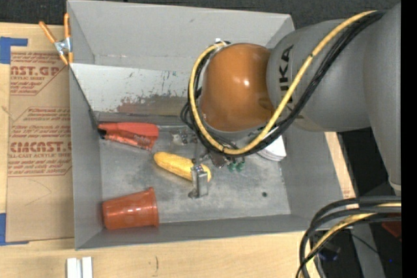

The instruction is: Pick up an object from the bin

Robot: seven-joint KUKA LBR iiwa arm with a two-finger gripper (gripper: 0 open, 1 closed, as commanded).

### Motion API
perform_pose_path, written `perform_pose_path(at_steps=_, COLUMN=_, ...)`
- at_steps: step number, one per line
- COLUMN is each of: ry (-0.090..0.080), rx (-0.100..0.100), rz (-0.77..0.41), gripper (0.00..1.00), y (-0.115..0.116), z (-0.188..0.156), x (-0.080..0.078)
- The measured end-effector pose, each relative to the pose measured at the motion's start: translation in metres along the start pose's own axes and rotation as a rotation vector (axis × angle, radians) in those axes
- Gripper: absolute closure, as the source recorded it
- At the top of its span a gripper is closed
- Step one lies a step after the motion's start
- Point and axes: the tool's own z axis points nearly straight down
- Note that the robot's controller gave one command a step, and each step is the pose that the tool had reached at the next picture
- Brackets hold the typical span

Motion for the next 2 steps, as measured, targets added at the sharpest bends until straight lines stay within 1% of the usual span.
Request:
perform_pose_path(at_steps=1, ry=-0.002, rx=-0.001, rz=0.055, gripper=0.00, y=-0.011, z=0.029, x=-0.011)
perform_pose_path(at_steps=2, ry=-0.016, rx=-0.003, rz=0.007, gripper=1.00, y=-0.015, z=0.074, x=-0.010)
